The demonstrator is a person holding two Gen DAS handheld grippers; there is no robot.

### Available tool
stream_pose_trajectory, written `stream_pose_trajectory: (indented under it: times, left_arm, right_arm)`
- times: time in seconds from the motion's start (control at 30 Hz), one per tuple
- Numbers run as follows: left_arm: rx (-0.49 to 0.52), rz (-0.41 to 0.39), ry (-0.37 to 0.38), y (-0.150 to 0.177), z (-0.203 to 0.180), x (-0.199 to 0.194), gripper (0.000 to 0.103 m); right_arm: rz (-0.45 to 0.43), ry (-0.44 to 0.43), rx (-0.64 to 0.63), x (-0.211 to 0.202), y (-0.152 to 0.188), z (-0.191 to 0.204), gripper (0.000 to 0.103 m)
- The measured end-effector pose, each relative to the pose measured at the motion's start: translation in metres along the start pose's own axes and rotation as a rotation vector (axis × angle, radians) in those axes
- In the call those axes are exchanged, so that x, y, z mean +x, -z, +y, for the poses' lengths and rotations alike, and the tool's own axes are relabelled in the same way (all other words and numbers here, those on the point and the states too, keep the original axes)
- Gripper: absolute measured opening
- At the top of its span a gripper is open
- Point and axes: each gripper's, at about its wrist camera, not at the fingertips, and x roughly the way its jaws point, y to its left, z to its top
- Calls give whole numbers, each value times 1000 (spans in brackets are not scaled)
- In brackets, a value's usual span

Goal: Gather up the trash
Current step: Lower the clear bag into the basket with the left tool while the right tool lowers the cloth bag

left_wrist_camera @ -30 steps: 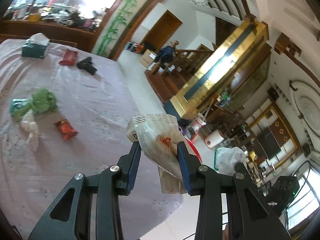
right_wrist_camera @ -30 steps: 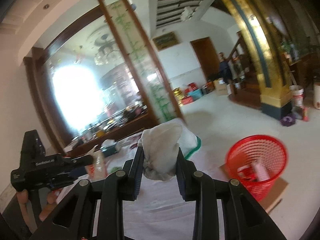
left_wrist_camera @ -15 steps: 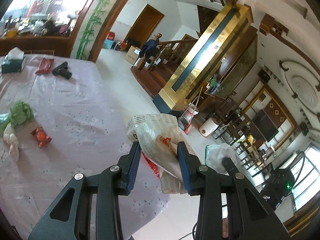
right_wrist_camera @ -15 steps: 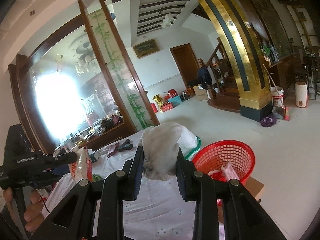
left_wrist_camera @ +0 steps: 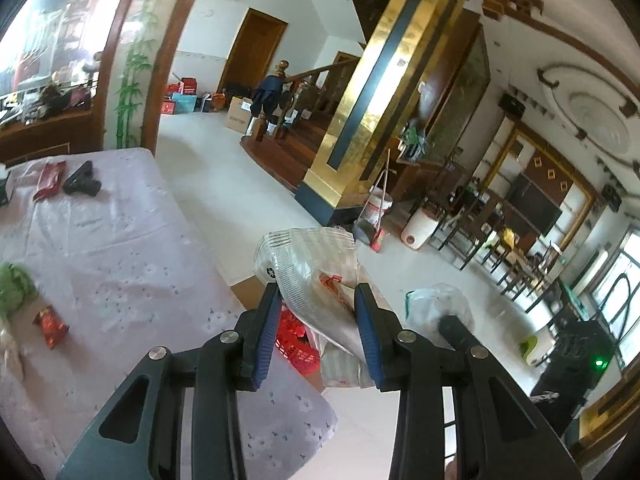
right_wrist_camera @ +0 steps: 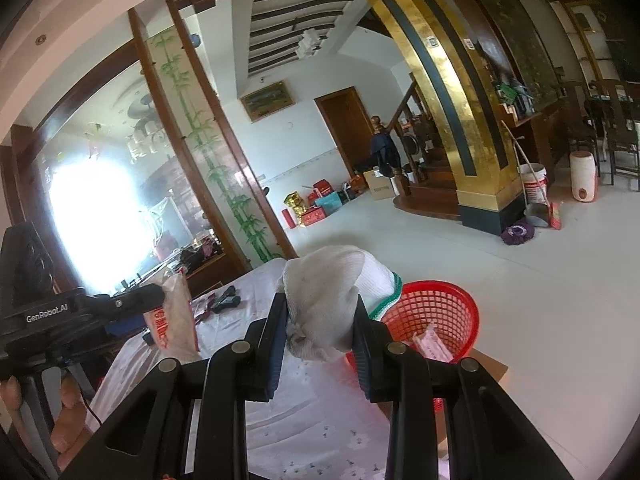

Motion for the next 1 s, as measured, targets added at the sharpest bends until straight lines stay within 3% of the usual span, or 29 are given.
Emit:
stream_pose_trajectory:
  times: [0.43,1.0]
  left_arm:
    - [56,56,-14,-14,-22,68,36]
    - [92,139,-41,-2,-30,133,36]
  right_arm:
    - [-6,43,49,14,-9,-33,32]
    - [34,60,111,49,-11,-68,32]
